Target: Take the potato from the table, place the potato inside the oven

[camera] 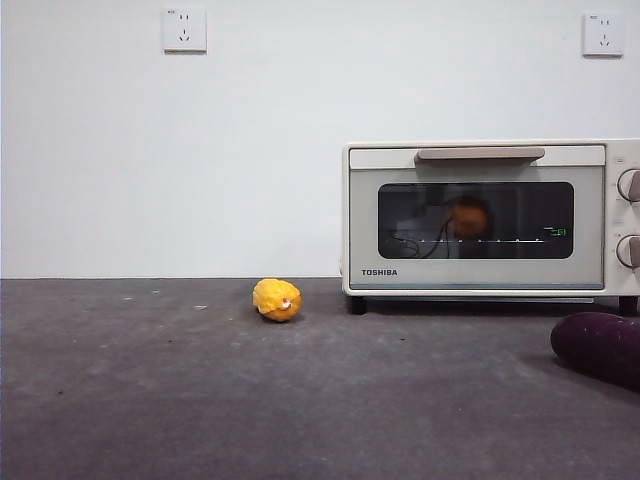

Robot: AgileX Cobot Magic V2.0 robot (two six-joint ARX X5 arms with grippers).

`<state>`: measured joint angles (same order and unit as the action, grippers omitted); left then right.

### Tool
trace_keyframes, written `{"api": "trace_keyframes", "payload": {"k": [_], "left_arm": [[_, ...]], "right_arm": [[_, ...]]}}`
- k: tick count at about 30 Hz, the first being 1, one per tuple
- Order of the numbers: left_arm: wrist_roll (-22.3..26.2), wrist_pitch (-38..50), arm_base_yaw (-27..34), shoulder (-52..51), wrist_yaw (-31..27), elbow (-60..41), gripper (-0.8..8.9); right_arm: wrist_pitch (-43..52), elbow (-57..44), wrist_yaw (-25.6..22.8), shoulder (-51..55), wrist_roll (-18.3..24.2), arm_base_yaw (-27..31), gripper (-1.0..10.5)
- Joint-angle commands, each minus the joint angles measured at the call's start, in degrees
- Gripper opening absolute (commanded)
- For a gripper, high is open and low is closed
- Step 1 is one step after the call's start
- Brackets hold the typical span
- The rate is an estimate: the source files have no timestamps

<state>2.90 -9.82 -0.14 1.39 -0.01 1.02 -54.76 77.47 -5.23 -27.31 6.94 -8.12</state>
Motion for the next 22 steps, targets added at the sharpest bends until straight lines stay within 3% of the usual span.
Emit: {"api": "trace_keyframes", "payload": {"k": [1,4,8,22], "left_arm": [[-0.57,0.42,0.15,0.13,0.20,-0.59,-0.04],[-0.57,0.44,0.15,0.17,0.20,-0.59,-0.04],[-0.57,0.44,0.15,0.24,0.20,-0.59,-0.04],[-0.57,0.44,0.15,0.50,0.20,-0.59,-0.04]], "right_arm": [[8.35,-9.46,4.48,2.38,0.59,2.32,0.0],[16.50,-19.26,7.37,4.81,0.61,4.22,0.0],[25.24,-31.69,7.39,8.13,0.57,5.99,0.0],[39.74,-65.61,7.52,23.02,0.50,9.01,0.0]]}}
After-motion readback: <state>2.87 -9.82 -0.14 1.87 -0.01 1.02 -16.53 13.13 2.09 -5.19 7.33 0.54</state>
